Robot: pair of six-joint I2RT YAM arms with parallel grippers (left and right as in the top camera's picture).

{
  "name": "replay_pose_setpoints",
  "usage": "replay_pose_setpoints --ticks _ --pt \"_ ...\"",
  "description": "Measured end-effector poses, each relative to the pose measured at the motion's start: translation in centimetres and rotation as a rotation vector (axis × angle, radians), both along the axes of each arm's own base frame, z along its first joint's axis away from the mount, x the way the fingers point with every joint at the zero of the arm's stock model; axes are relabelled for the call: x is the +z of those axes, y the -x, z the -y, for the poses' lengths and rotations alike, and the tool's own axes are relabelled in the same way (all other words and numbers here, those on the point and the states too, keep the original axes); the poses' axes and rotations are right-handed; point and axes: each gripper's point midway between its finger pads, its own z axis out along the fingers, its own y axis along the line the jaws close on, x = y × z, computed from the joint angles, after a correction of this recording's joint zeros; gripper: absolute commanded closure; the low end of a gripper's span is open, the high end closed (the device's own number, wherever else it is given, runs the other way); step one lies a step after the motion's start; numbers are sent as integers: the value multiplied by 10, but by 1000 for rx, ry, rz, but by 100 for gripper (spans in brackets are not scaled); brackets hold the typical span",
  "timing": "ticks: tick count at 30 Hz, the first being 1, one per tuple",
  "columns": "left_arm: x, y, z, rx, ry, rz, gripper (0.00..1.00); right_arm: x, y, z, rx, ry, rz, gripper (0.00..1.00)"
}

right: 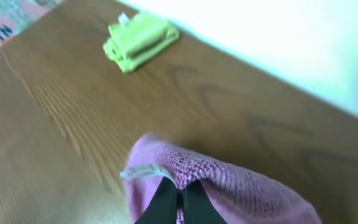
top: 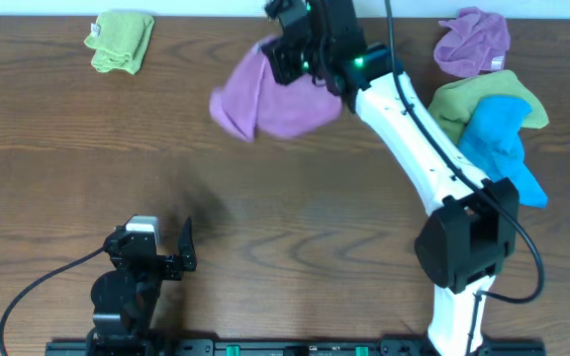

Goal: Fold the cloth
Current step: 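Lift the pink cloth with the right gripper and swing it toward center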

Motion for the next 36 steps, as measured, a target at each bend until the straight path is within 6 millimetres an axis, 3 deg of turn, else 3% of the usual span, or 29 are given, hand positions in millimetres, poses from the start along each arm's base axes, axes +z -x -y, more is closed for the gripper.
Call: replay_pose_setpoints --ticks 4,5,6,8,9,11,14,17,18,19,20,21,24,28,31,36 --pt "0 0 0 0 0 0 5 4 24 14 -11 70 -125 99" --pt "0 0 0 0 0 -1 5 -7 41 23 -12 119 -217 99" --pt "0 0 0 0 0 -1 5 -30 72 38 -18 194 -377 95" --pt "0 0 0 0 0 -1 5 -59 121 62 -31 306 -617 12" --pt "0 0 0 0 0 0 5 -67 136 67 -29 339 -681 1" --pt "0 0 0 0 0 0 5 -75 147 69 -22 375 -720 1" --pt "0 0 0 0 0 0 5 -87 142 65 -26 410 -676 1" --pt "0 0 0 0 0 0 5 -96 122 65 -62 432 -586 1" --pt "0 0 0 0 0 0 4 -99 111 64 -80 431 -541 14" --pt "0 0 0 0 0 0 5 -103 100 63 -99 428 -500 36" --pt "0 0 0 0 0 0 5 -109 90 64 -110 434 -464 76" --pt "0 0 0 0 0 0 5 -116 82 64 -120 436 -438 98" --pt "0 0 0 0 0 0 5 -137 64 65 -145 443 -407 99" --pt "0 0 0 0 0 0 5 -190 42 82 -193 476 -448 99" --pt "0 0 0 0 0 0 5 -217 30 95 -227 488 -457 99" --pt "0 0 0 0 0 0 5 -211 5 103 -274 453 -384 99"
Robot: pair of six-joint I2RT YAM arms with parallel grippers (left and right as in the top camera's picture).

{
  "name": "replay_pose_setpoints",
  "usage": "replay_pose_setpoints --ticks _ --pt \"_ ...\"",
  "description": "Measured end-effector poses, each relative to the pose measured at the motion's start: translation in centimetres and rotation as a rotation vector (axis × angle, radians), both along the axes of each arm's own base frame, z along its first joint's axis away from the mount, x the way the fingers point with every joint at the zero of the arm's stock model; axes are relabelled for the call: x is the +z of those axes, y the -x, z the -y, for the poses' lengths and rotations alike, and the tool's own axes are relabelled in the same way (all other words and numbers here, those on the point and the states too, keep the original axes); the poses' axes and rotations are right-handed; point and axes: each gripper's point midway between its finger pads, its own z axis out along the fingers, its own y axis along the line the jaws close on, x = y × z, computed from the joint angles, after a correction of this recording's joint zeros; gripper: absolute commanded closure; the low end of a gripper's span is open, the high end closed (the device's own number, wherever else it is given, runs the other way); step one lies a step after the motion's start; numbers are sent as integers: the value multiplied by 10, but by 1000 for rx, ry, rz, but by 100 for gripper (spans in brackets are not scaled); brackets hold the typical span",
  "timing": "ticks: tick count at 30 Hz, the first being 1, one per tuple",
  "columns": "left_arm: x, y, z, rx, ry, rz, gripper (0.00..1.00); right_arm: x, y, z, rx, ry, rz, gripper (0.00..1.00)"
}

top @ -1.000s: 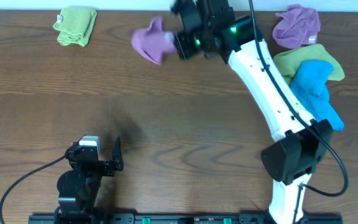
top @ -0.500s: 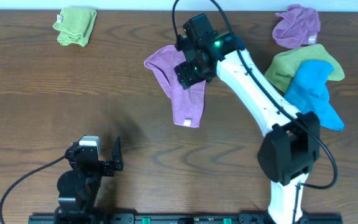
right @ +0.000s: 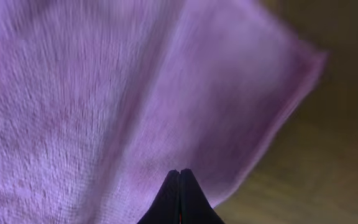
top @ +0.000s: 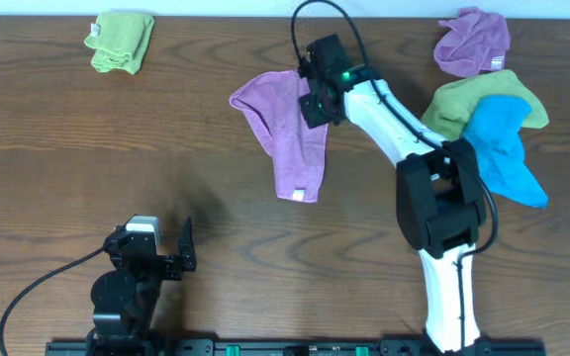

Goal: Fold the cloth
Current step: 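Lift the pink cloth with the right gripper and swing it toward center, then lower the pink cloth onto the table center with the right gripper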

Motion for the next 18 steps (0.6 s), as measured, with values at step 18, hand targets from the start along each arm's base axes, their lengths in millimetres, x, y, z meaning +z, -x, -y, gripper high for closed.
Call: replay_pose_setpoints --ticks 18 --pt "0 0 0 0 0 0 5 -21 -25 17 -44 -12 42 99"
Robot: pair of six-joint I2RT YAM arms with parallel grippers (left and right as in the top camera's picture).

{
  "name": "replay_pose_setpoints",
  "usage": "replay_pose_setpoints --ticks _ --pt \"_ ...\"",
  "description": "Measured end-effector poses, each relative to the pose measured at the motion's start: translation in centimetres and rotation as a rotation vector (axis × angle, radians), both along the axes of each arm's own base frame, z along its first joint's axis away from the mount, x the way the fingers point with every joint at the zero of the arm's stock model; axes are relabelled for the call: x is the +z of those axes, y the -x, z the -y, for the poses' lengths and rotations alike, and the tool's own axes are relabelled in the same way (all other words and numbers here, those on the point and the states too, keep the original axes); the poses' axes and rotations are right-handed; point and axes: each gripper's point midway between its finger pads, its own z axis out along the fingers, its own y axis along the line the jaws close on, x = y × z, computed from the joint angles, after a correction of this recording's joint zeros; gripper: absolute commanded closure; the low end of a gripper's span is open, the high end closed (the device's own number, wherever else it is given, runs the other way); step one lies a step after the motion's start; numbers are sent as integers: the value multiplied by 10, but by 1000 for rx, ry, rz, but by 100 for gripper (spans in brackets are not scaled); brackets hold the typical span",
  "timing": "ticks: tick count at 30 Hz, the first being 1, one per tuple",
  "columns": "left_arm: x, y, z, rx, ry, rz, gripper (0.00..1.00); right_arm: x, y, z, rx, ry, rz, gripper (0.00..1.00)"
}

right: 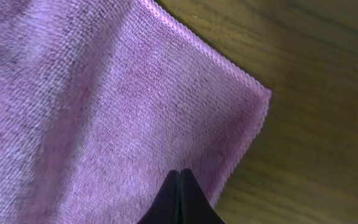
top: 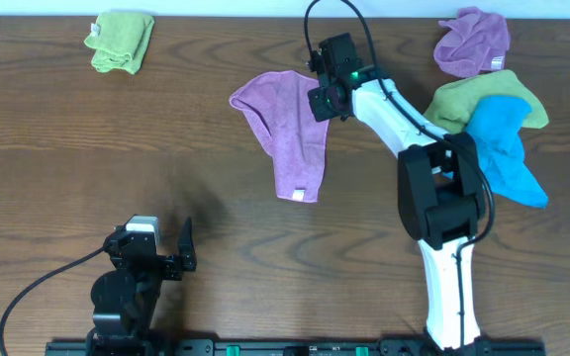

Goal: Fold the cloth
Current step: 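Lower the pink cloth onto the table center with the right gripper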

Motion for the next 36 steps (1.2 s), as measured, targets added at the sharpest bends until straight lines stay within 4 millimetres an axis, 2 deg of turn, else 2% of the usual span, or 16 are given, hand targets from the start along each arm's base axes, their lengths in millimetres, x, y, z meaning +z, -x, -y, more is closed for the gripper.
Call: replay_pose_setpoints --ticks 8,11,15,18,23,26,27,28,29,32,36 --pt "0 0 0 0 0 0 5 -8 -7 -3 15 0 24 99" --pt "0 0 0 0 0 0 5 -9 -7 3 7 28 21 99" --pt "0 0 0 0 0 0 4 -9 -12 28 -54 122 37 99" --pt "0 0 0 0 0 0 5 -8 -18 54 -112 171 48 99" --pt "0 0 0 0 0 0 5 -8 -28 105 -234 192 50 99" --pt "0 0 0 0 0 0 5 -8 -32 124 -279 187 51 99" --pt "0 0 0 0 0 0 5 -8 -33 126 -287 184 55 92" --pt "0 0 0 0 0 0 5 -8 -35 128 -297 181 60 67" --pt "0 0 0 0 0 0 5 -7 -36 128 -303 185 67 34" --pt "0 0 0 0 0 0 5 -2 -40 124 -301 174 81 9" --pt "0 0 0 0 0 0 4 13 -50 108 -279 147 116 3"
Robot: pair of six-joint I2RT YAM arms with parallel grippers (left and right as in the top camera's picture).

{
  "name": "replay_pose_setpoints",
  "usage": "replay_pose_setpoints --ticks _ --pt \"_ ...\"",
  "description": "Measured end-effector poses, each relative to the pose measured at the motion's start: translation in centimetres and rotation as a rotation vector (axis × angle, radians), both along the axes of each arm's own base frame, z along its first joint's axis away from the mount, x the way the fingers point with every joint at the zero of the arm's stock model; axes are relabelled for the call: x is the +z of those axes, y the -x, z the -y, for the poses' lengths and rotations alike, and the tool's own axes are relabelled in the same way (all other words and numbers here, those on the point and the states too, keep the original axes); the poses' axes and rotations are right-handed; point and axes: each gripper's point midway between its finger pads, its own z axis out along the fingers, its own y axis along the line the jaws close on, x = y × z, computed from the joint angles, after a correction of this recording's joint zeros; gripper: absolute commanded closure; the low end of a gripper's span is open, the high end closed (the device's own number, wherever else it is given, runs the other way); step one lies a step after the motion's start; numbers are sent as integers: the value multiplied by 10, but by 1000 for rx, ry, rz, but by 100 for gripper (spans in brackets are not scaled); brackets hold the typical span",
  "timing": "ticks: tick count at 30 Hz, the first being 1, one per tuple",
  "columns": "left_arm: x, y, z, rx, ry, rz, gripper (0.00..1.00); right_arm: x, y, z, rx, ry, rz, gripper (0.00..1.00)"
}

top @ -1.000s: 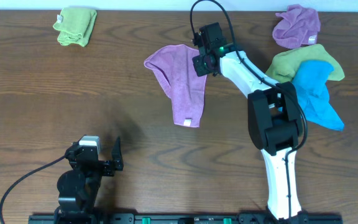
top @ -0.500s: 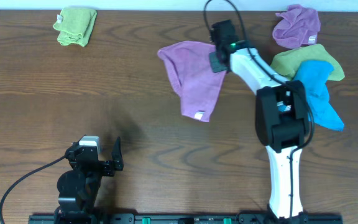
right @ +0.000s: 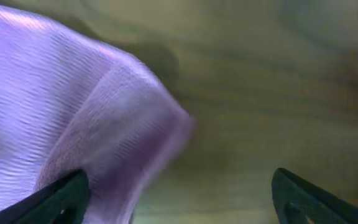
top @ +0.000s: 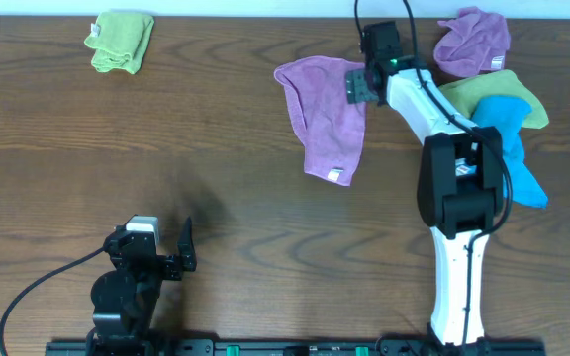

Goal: Fold the cloth
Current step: 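Lower the pink cloth onto the table center with the right gripper, then release the pink cloth and retract the right gripper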

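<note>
A purple cloth (top: pixel 320 114) lies loosely spread on the wooden table (top: pixel 166 138), a white tag at its near corner. My right gripper (top: pixel 357 87) is low over the cloth's right edge and open. In the right wrist view the purple cloth (right: pixel 55 106) has its corner by the left finger (right: pixel 61 199), and bare wood shows across the wide gap of the gripper (right: pixel 179 202). My left gripper (top: pixel 181 252) is parked near the front left edge, far from the cloth.
A folded light-green cloth (top: pixel 122 40) sits at the back left. At the back right lie a crumpled purple cloth (top: pixel 473 40), an olive-green cloth (top: pixel 458 99) and a blue cloth (top: pixel 503 148) beside the right arm.
The right gripper was shut on the purple cloth; it is now open. Gripper and cloth both lie further right on the table. The left arm has not moved.
The right gripper first held the bunched purple cloth in the air at the back of the table. Then the cloth lay spread on the table with the gripper still shut on its right edge. Now the cloth is further right and the gripper is open.
</note>
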Motion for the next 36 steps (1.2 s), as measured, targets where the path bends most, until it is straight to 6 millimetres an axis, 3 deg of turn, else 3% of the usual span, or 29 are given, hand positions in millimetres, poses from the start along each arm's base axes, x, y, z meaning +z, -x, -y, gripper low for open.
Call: replay_pose_setpoints --ticks 3,7,9,10,11,14,18,19,22,29,30,33,36 --pt "0 0 0 0 0 0 5 33 -18 -13 19 -23 80 9" --pt "0 0 0 0 0 0 5 93 -32 -17 27 -46 198 18" --pt "0 0 0 0 0 0 5 126 -31 -17 35 -51 250 48" --pt "0 0 0 0 0 0 5 149 -27 -16 40 -56 275 82" --pt "0 0 0 0 0 0 5 171 -20 -17 54 -59 295 99" --pt "0 0 0 0 0 0 4 237 19 -32 116 -72 328 98" --pt "0 0 0 0 0 0 5 296 65 -60 202 -95 380 99" --pt "0 0 0 0 0 0 5 312 86 -66 229 -105 378 99" --pt "0 0 0 0 0 0 5 326 136 -58 249 -109 301 99" --pt "0 0 0 0 0 0 5 331 230 -45 306 -100 126 98" --pt "0 0 0 0 0 0 5 338 252 -45 332 -103 117 98" --pt "0 0 0 0 0 0 5 359 304 -38 378 -129 150 98" --pt "0 0 0 0 0 -1 5 369 352 -18 381 -165 221 98"
